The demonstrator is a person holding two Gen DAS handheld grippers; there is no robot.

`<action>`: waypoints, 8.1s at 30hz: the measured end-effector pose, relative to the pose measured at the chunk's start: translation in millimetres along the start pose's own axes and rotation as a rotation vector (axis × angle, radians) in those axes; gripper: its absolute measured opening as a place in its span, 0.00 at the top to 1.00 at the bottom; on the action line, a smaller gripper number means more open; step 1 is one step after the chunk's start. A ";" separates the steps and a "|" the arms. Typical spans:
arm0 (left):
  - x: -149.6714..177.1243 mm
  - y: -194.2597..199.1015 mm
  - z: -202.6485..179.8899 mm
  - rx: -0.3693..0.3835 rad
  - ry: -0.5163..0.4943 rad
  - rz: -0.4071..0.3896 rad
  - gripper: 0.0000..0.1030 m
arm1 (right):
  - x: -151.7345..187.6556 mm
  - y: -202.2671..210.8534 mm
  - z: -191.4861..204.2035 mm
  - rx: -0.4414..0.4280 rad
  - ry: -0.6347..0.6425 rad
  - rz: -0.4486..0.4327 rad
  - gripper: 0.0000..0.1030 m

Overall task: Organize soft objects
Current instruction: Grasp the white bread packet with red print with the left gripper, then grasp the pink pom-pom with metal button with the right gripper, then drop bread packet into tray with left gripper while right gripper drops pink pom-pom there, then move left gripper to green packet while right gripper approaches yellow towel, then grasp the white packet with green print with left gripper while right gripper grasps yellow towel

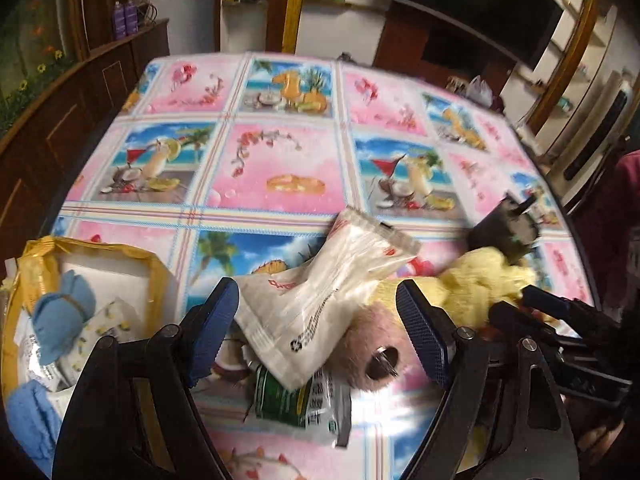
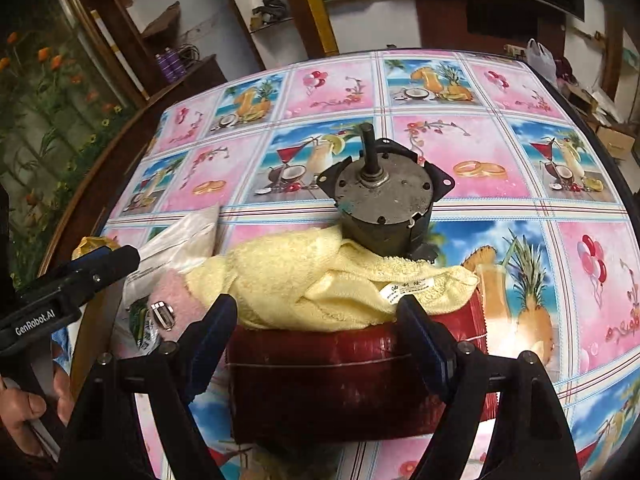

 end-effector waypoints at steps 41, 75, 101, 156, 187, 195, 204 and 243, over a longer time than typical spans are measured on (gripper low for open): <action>21.1 -16.9 -12.9 0.045 0.015 0.066 0.27 | 39.6 46.0 -46.8 -0.158 0.009 -0.117 0.18; 59.6 103.9 -36.1 0.206 0.022 -0.169 0.51 | 115.9 81.7 76.2 -0.175 0.468 -0.107 0.32; 103.5 192.5 122.3 0.047 0.318 -0.343 0.49 | 90.8 116.3 141.6 -0.280 0.421 -0.120 0.68; 142.0 151.5 -3.4 -0.315 -0.045 -0.162 0.36 | 61.9 85.4 31.0 0.028 0.235 -0.393 0.38; 148.5 110.1 -5.1 -0.286 -0.053 -0.085 0.36 | 70.4 88.0 42.7 0.110 0.299 -0.449 0.29; 148.8 106.3 -5.9 -0.283 -0.055 -0.079 0.36 | 69.0 87.9 41.2 0.109 0.289 -0.444 0.29; 149.2 104.3 -6.3 -0.280 -0.054 -0.076 0.36 | 70.5 86.2 40.6 0.111 0.289 -0.438 0.29; 134.3 16.6 -62.0 0.059 -0.237 0.026 0.17 | 44.3 67.8 -41.4 -0.060 -0.159 -0.241 0.25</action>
Point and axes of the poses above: each gripper's, at about its wrist camera, not at the fingertips, and y roughly against the way its jaws point, z to its left, x to its underside, the point moved 10 cm from there along -y, roughly the way its jaws point, and after that the axes turned 15 degrees about x, right-handed, at the moved point
